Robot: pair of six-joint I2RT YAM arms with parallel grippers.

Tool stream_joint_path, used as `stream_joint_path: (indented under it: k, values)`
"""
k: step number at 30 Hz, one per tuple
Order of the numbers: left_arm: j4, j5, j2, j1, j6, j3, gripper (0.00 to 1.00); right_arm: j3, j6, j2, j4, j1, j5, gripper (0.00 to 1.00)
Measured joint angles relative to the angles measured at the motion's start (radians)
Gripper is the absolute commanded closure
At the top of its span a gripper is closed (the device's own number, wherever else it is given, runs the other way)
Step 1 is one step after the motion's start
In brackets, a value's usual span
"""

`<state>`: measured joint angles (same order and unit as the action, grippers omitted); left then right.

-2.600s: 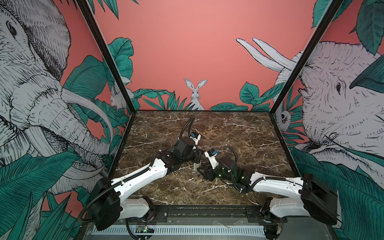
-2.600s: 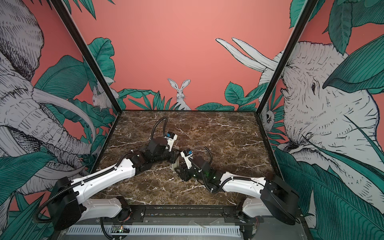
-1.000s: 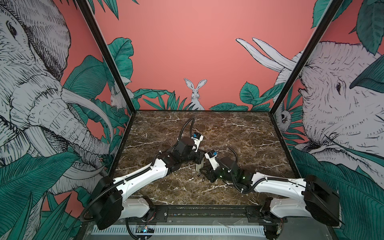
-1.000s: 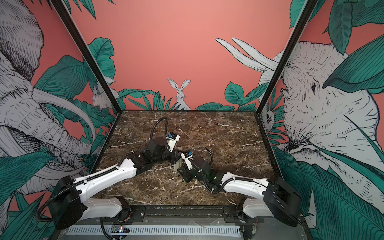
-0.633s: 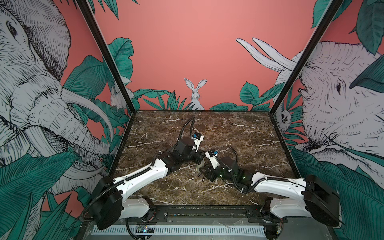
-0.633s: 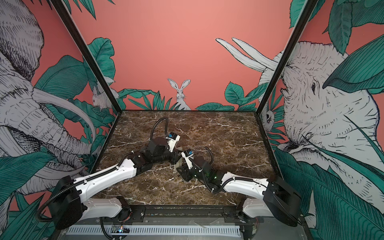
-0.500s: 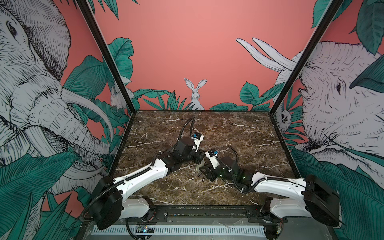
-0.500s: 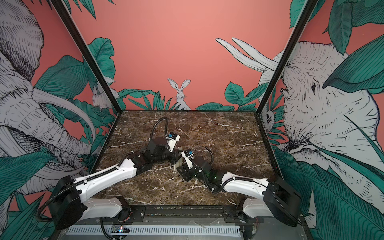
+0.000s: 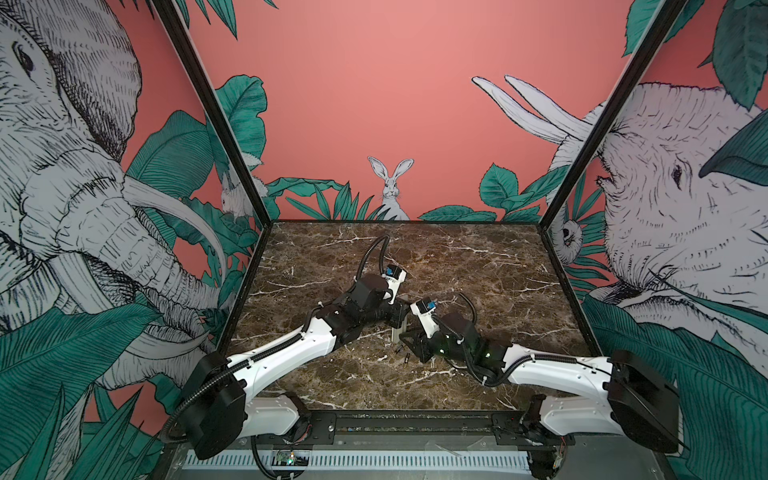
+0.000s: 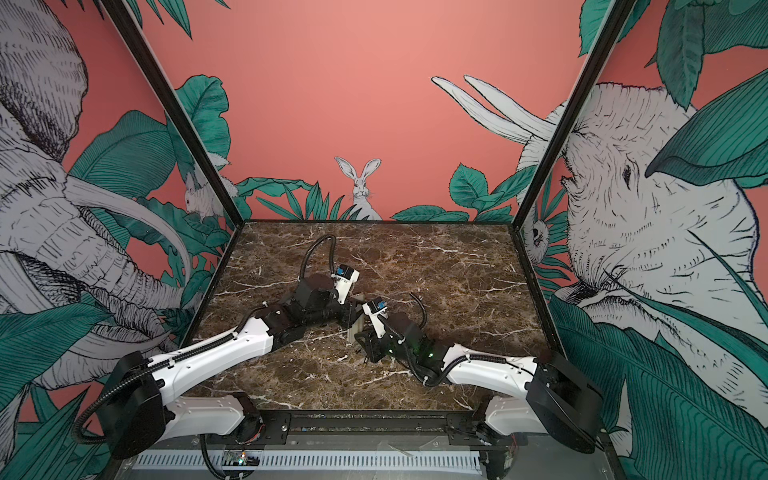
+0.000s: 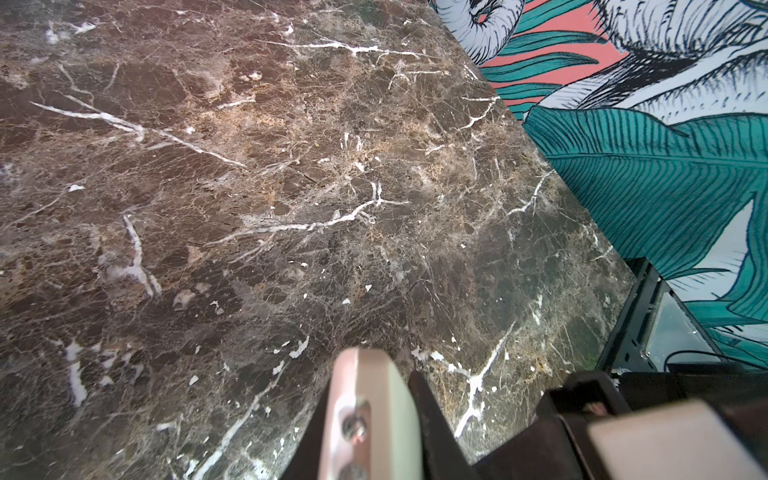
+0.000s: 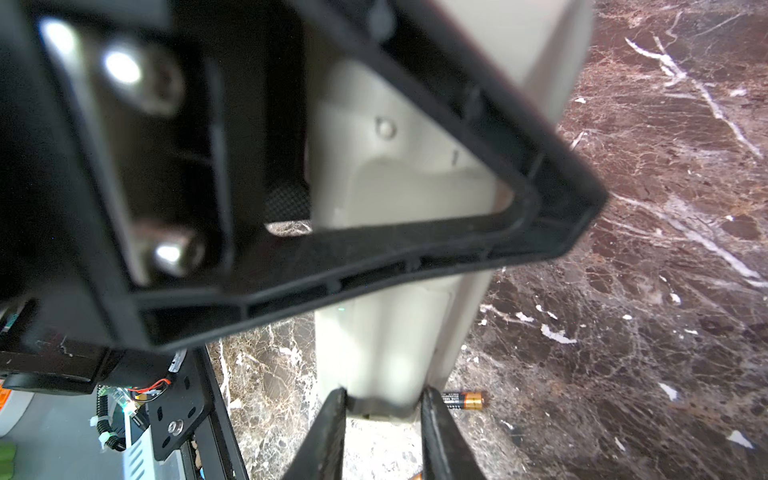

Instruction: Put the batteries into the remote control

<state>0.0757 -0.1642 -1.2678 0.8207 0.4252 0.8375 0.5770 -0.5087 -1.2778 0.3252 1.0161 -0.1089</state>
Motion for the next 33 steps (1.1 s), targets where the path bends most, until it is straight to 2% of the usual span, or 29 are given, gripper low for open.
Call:
stream_joint_path:
  k: [8,26,30,33]
  values:
    - [0.0,0.005,0.0,0.0,0.0,-0.002,1.0,0.0,0.0,0.0,-0.003,0.0,0.0,0.79]
    - [0.0,-0.011,-0.01,0.003,0.002,-0.002,1.0,0.0,0.017,0.038,-0.035,0.0,0.012,0.82]
    - [0.0,-0.016,-0.01,0.007,0.005,-0.002,1.0,0.001,0.024,0.049,-0.039,0.0,0.015,0.78]
    - [0.0,-0.024,-0.012,0.008,0.009,-0.002,1.0,0.015,0.051,0.059,-0.072,0.005,0.017,0.68]
